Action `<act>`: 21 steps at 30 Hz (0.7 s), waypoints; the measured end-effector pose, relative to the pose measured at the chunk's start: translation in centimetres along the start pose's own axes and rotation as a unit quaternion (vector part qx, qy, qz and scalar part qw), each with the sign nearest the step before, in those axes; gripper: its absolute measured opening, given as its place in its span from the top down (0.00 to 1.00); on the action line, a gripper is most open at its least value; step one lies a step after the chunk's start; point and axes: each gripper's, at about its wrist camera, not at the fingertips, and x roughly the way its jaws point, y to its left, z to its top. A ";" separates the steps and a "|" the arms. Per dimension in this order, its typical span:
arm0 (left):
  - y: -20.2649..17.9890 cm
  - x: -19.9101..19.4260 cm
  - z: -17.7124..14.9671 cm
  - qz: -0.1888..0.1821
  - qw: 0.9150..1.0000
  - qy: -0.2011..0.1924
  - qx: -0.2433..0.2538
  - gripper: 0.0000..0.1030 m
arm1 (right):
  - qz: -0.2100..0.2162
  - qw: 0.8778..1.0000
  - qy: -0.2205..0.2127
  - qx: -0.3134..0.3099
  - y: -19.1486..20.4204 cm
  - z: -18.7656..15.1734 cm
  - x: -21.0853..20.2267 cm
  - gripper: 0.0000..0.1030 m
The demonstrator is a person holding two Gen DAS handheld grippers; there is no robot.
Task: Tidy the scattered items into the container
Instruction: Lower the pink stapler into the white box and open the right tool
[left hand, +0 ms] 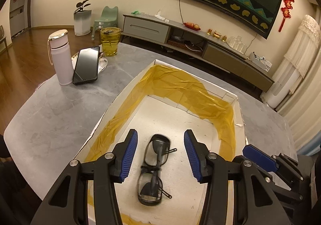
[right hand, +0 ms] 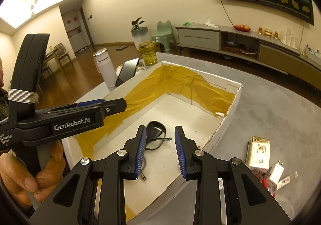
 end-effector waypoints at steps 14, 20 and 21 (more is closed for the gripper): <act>-2.2 -2.8 -0.9 -0.004 0.999 -0.022 0.025 0.52 | 0.005 1.000 -0.018 0.011 0.5 -1.4 -4.6 0.69; -3.0 -4.2 -1.2 -0.008 0.999 -0.040 0.035 0.52 | 0.005 1.000 -0.021 0.011 0.5 -2.2 -6.5 0.70; -3.1 -4.4 -1.2 -0.009 0.998 -0.042 0.037 0.52 | 0.004 1.000 -0.022 0.011 0.5 -2.3 -6.8 0.70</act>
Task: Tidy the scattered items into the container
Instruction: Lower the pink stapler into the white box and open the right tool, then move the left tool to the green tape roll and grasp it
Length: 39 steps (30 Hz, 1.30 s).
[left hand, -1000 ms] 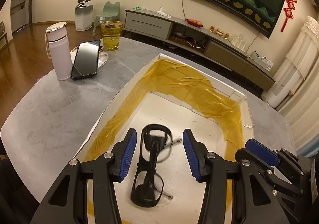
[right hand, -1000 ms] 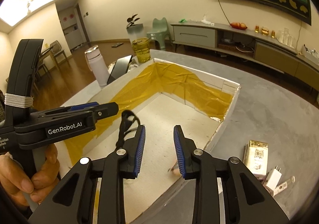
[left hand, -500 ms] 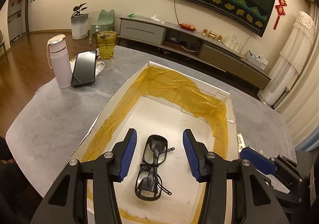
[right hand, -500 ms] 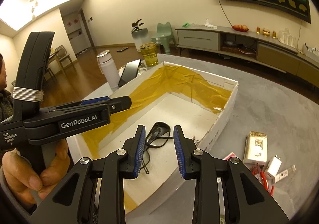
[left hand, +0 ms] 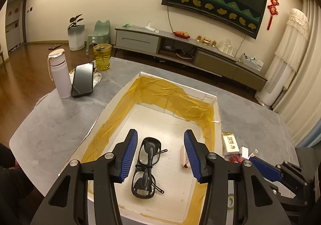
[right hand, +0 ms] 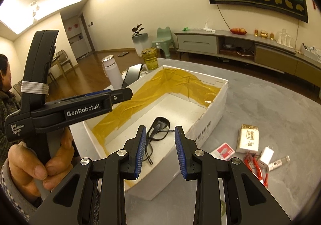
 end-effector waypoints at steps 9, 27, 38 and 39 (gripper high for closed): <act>-1.8 -2.0 -0.6 -0.020 0.999 -0.028 0.011 0.52 | 0.002 1.000 -0.013 0.000 -0.2 -0.8 -3.7 0.70; -10.0 -2.1 -4.8 -0.080 0.990 -0.011 0.114 0.52 | -0.036 0.999 -0.028 0.025 -3.3 -3.8 -9.7 0.69; -16.3 0.0 -10.5 -0.104 0.972 0.041 0.208 0.52 | -0.080 0.995 -0.021 0.063 -7.5 -6.5 -11.5 0.69; -16.6 0.2 -10.8 -0.104 0.971 0.044 0.213 0.52 | -0.082 0.994 -0.021 0.066 -7.8 -6.8 -11.6 0.69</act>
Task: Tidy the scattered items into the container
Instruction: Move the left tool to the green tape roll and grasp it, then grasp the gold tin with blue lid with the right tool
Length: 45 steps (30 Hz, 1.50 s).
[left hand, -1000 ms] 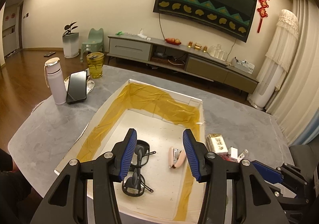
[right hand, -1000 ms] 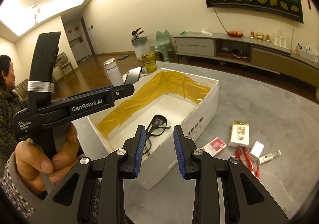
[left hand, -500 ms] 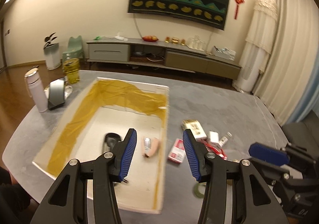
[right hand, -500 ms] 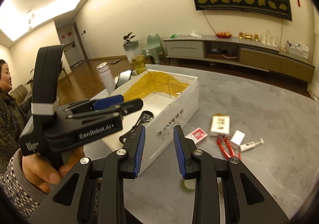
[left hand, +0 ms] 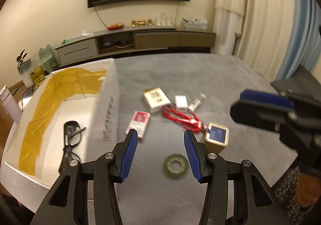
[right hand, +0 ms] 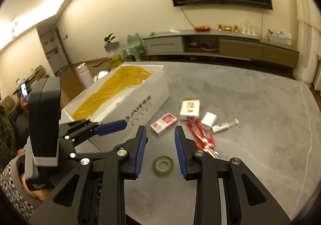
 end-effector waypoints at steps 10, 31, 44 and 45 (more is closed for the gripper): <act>-1.4 4.3 -2.7 -0.021 0.998 0.057 0.012 0.46 | -0.034 0.998 0.016 0.048 -4.6 -2.8 0.7 0.61; -1.6 10.5 -5.0 -0.028 0.993 0.110 0.020 0.39 | -0.075 0.991 0.102 -0.039 -5.1 -5.8 7.0 0.46; -0.3 10.7 -4.6 -0.024 0.995 0.098 0.016 0.49 | -0.066 0.991 0.113 0.000 -6.8 -5.7 9.8 0.44; -0.2 10.7 -4.5 -0.027 0.995 0.099 0.013 0.49 | -0.068 0.991 0.113 0.000 -6.8 -5.6 9.9 0.44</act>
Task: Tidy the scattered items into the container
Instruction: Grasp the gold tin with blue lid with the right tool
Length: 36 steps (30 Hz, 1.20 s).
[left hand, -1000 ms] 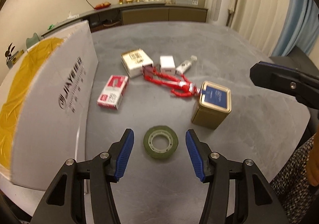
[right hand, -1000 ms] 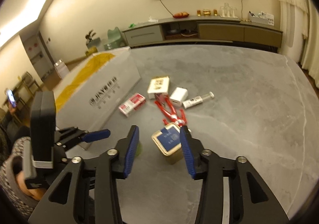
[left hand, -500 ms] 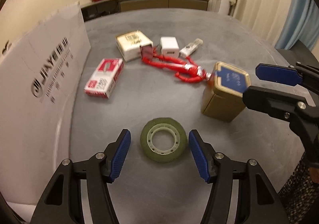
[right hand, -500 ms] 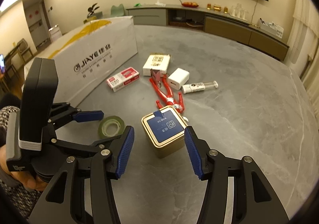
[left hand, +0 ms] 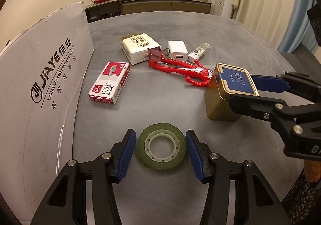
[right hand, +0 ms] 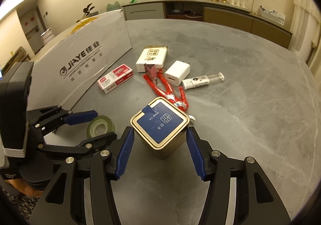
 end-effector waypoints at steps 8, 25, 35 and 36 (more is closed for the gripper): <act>-0.1 0.1 0.1 -0.008 1.000 0.003 0.004 0.44 | 0.001 1.000 -0.005 0.002 -0.4 1.2 0.3 0.44; 2.0 0.0 0.0 -0.011 0.999 0.007 -0.042 0.38 | 0.026 0.999 -0.025 -0.038 0.1 3.0 0.1 0.44; 2.9 0.2 0.0 0.024 0.999 0.001 -0.043 0.52 | 0.049 0.999 0.003 0.000 -0.5 3.3 1.2 0.48; 3.0 0.2 0.0 0.021 0.999 0.002 -0.047 0.52 | 0.056 0.998 0.000 0.008 -0.7 3.0 0.9 0.47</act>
